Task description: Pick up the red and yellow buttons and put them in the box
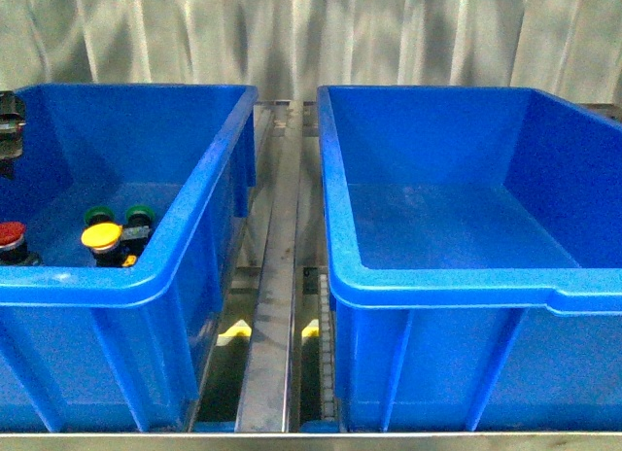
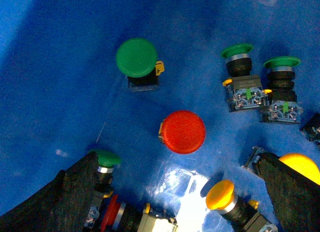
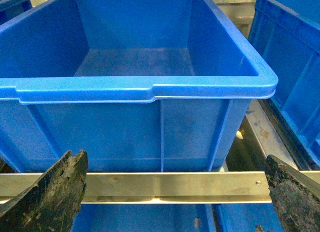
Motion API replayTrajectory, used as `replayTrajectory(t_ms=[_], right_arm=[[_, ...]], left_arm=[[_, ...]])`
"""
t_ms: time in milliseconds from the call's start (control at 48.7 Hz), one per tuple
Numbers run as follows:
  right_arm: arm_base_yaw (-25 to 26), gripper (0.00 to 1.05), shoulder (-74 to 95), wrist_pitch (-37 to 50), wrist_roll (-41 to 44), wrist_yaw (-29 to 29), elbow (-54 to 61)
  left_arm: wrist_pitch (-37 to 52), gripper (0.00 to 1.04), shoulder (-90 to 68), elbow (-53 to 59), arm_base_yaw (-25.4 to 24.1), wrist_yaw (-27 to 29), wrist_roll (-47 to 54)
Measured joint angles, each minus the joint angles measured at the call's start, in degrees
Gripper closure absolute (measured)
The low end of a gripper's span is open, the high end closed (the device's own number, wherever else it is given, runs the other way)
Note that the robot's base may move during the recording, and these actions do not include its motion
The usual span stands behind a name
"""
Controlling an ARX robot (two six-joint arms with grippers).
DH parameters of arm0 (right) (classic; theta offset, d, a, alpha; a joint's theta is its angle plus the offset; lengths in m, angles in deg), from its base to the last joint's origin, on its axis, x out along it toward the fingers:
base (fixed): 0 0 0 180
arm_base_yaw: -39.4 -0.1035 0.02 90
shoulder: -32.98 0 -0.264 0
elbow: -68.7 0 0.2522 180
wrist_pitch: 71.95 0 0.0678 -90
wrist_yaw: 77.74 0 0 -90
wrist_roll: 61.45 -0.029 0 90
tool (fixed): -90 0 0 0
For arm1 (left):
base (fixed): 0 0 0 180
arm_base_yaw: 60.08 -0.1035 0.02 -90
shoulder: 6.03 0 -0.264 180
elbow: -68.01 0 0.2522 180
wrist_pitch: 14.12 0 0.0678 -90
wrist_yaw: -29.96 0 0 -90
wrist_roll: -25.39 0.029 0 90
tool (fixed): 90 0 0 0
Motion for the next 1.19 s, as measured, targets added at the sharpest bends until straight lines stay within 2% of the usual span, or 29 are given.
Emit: replayTrajectory(t_ms=[308, 1067, 1191], right_arm=[[0.0, 0.03, 0.0, 0.0, 0.0, 0.0, 0.0], [0.0, 0.03, 0.0, 0.0, 0.0, 0.0, 0.0], [0.0, 0.03, 0.0, 0.0, 0.0, 0.0, 0.0]], left_arm=[[-2.8, 0.08, -7.9, -7.0, 1.6, 3.1, 0.0], [-3.7, 0.08, -17.4, -13.0, 1.4, 5.4, -0.3], [-4.0, 0.27, -17.7, -13.2, 1.4, 6.2, -0.3]])
